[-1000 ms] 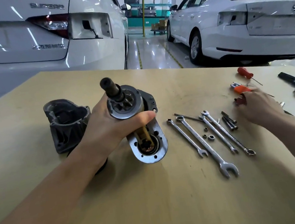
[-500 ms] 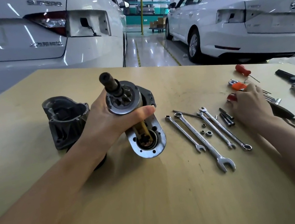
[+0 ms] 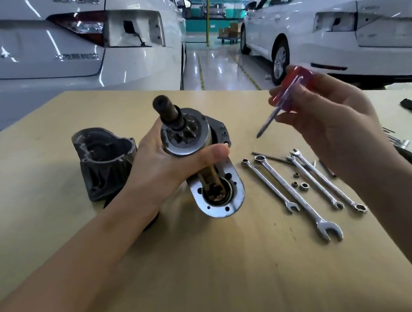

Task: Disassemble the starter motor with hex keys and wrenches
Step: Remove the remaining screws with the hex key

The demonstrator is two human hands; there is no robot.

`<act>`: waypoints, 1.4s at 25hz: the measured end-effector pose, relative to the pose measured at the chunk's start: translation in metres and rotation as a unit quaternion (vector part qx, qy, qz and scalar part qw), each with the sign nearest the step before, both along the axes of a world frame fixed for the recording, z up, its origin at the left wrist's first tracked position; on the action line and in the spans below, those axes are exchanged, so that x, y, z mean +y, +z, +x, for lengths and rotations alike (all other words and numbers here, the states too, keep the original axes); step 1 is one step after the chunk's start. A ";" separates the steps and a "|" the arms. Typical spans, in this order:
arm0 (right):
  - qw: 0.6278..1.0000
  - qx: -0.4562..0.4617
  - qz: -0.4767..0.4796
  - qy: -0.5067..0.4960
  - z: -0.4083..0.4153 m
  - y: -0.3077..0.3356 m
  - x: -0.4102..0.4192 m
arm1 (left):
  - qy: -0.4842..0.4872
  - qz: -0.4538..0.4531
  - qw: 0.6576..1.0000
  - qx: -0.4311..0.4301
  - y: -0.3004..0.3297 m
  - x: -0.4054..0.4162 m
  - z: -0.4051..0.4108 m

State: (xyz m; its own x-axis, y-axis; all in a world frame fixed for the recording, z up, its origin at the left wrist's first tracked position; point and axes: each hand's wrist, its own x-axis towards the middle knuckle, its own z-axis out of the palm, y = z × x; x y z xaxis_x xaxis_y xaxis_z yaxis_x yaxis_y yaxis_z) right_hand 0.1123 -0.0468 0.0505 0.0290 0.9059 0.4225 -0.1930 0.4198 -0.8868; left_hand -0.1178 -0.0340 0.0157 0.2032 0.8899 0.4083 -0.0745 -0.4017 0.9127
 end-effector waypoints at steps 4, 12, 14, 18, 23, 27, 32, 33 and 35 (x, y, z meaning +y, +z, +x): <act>0.999 -0.008 0.039 0.026 -0.027 -0.002 -0.031 | 0.011 0.006 0.999 -0.034 -0.004 0.000 0.003; 0.996 -0.065 0.067 -0.012 -0.035 -0.009 -0.042 | 0.066 0.011 0.997 -0.044 -0.003 0.000 0.000; 0.990 -0.091 0.109 -0.019 -0.040 -0.013 -0.045 | 0.083 0.015 0.996 -0.041 -0.002 0.001 -0.001; 0.964 -0.184 0.185 -0.050 -0.044 -0.021 -0.048 | 0.090 0.024 0.995 -0.024 0.000 0.001 -0.003; 0.952 -0.216 0.206 -0.072 -0.043 -0.023 -0.046 | 0.084 0.022 0.996 -0.013 0.000 0.002 -0.003; 0.935 -0.256 0.225 -0.100 -0.042 -0.025 -0.047 | 0.083 0.018 0.996 -0.008 0.000 0.003 -0.003; 0.832 -0.429 0.324 -0.140 -0.043 -0.018 -0.049 | 0.084 0.017 0.996 0.002 0.002 0.002 -0.002; 0.816 -0.454 0.336 -0.127 -0.045 -0.016 -0.048 | 0.084 0.017 0.996 0.007 0.002 0.002 -0.002; 0.806 -0.480 0.334 -0.095 -0.047 -0.013 -0.047 | 0.082 0.020 0.996 0.020 0.002 0.002 -0.003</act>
State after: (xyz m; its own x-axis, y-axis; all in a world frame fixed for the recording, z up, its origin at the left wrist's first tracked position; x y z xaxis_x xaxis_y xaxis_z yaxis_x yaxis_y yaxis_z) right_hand 0.0657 -0.0943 0.0378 -0.4904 0.4841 0.7247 0.5706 0.8069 -0.1529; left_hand -0.1210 -0.0317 0.0182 0.0737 0.8960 0.4378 0.0306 -0.4408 0.8971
